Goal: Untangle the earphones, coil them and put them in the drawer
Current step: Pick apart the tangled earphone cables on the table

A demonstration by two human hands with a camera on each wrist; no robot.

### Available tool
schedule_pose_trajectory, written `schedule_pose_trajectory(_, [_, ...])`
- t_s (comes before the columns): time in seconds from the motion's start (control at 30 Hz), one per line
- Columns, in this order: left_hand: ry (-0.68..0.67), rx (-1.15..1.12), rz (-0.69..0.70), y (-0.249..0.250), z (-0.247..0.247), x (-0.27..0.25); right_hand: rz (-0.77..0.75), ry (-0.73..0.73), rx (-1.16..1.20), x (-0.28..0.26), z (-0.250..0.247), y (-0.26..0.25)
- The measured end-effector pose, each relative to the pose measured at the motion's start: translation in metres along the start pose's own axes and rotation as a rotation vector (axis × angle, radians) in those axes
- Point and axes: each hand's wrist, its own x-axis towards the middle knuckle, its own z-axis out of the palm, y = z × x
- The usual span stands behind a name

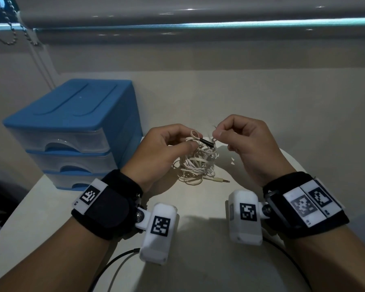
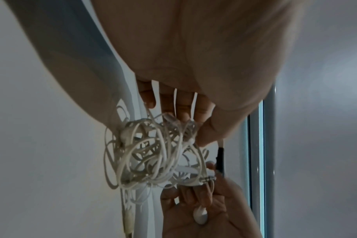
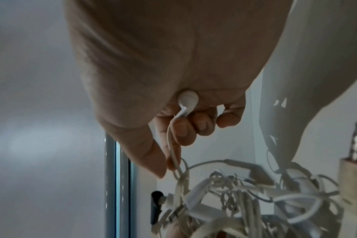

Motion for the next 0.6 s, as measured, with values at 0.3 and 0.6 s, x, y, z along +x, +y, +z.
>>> schedule_pose_trajectory(0.3, [0.015,-0.007,-0.026,0.0017,0.0013,-0.0003,-0.071,-0.034,-0.089,0.0052,-0.0046,0.0075])
schedule_pose_trajectory(0.6, [-0.007,0.129,-0.014,0.0036,-0.0012,-0.0004,-0.072,-0.049,-0.065,0.0031,-0.0047,0.0080])
